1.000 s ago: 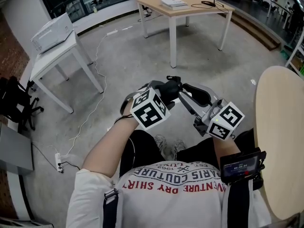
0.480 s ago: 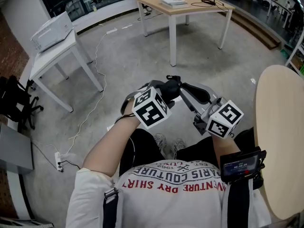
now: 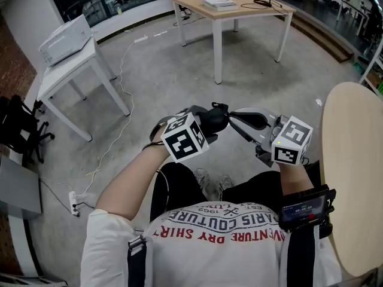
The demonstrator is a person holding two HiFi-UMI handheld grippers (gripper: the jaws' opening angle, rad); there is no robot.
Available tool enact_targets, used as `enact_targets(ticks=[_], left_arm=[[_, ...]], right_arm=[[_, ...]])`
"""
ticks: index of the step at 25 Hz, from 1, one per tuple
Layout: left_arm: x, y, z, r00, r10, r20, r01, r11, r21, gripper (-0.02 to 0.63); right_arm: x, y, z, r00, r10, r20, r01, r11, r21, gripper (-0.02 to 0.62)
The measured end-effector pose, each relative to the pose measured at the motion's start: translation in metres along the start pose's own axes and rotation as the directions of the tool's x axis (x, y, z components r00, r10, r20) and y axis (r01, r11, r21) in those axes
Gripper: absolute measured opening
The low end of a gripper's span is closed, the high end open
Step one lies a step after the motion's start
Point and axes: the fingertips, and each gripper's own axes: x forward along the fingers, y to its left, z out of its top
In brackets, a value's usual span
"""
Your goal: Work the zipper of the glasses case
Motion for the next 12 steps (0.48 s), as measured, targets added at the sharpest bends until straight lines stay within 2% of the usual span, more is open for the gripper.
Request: enact_targets(ticks=[3, 5, 9, 12], left_arm=[[-0.001, -0.013, -0.002, 0.996, -0.085, 0.026, 0.085, 0.996, 0.016, 0.255], [-0.004, -0.023, -0.002, 0.985, -0.161, 0.055, 0.160, 0.987, 0.020, 0.255], [-0.014, -0.040, 0.001, 0.945, -0.307, 0.113, 0.307, 0.952, 0.024, 0.253], [-0.020, -0.047, 0.003, 0.916, -0.373, 0.147, 0.374, 0.927, 0.027, 0.252]], right_arm=[[-0.001, 0.008, -0.003, 0.999, 0.044, -0.028, -0.045, 0.999, -0.031, 0.021], [-0.002, 0.014, -0.004, 0.996, 0.082, -0.036, -0.083, 0.996, -0.043, 0.021], [-0.003, 0.024, 0.000, 0.989, 0.146, -0.040, -0.148, 0.987, -0.056, 0.021], [-0.004, 0.028, 0.002, 0.984, 0.175, -0.035, -0.176, 0.983, -0.048, 0.020]])
